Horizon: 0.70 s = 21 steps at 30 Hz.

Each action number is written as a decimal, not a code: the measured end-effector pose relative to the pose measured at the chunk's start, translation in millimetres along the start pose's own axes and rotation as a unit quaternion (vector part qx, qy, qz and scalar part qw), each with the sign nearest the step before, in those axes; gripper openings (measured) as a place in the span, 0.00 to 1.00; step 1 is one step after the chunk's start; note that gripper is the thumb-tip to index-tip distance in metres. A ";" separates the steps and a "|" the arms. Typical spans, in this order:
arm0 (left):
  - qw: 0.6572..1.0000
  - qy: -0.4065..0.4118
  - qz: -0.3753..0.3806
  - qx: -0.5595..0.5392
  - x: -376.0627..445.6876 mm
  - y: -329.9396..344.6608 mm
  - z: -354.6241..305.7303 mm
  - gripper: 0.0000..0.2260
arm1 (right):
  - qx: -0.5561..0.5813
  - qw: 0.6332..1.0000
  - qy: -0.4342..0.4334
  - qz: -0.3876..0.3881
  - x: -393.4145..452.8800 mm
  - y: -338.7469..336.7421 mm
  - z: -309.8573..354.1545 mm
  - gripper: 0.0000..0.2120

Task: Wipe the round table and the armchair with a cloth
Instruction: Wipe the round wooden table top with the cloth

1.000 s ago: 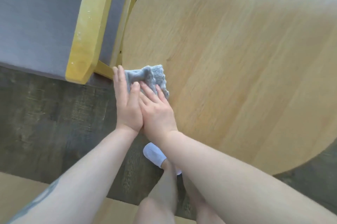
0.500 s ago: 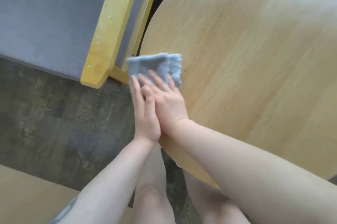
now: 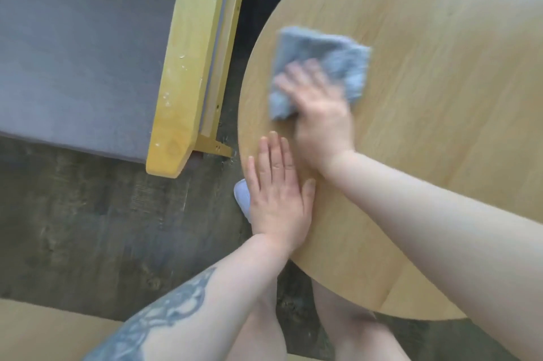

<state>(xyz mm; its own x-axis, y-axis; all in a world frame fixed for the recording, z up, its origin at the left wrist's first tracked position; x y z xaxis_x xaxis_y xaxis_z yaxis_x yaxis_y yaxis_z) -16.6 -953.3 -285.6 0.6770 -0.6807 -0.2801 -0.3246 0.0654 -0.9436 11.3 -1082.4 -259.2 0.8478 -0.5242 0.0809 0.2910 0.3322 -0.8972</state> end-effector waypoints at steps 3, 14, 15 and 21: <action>0.996 0.070 0.019 0.049 -6.0 6.8 -3.7 0.33 | 0.109 0.973 -0.159 0.131 -12.1 20.0 59.7 0.23; 0.964 0.249 0.053 0.075 -14.5 9.0 -17.9 0.29 | -0.083 0.952 0.276 -0.104 21.9 -36.2 -72.9 0.30; 0.965 0.246 0.065 0.062 -15.6 9.6 -17.5 0.28 | -0.068 0.977 0.186 -0.075 24.8 -10.6 -34.7 0.29; 0.955 0.282 0.073 0.061 -7.2 -2.0 -11.4 0.32 | 0.127 0.974 -0.060 0.175 45.9 -16.8 20.2 0.26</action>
<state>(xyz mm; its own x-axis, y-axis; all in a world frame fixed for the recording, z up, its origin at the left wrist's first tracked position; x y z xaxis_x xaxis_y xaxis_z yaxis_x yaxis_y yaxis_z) -28.4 -956.9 -279.6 0.1563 -0.9403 -0.3023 -0.2863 0.2498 -0.9250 54.3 -1096.2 -231.7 0.9561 -0.2536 -0.1468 0.0624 0.6657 -0.7436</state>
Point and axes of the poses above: each hand's wrist, its own x-axis towards the middle knuckle, its own y-axis out of the palm, z = x × y, the point moved 10 cm from there along x, towards the middle knuckle, and after that the axes turned 6 degrees about -y, right-handed, at the moved point
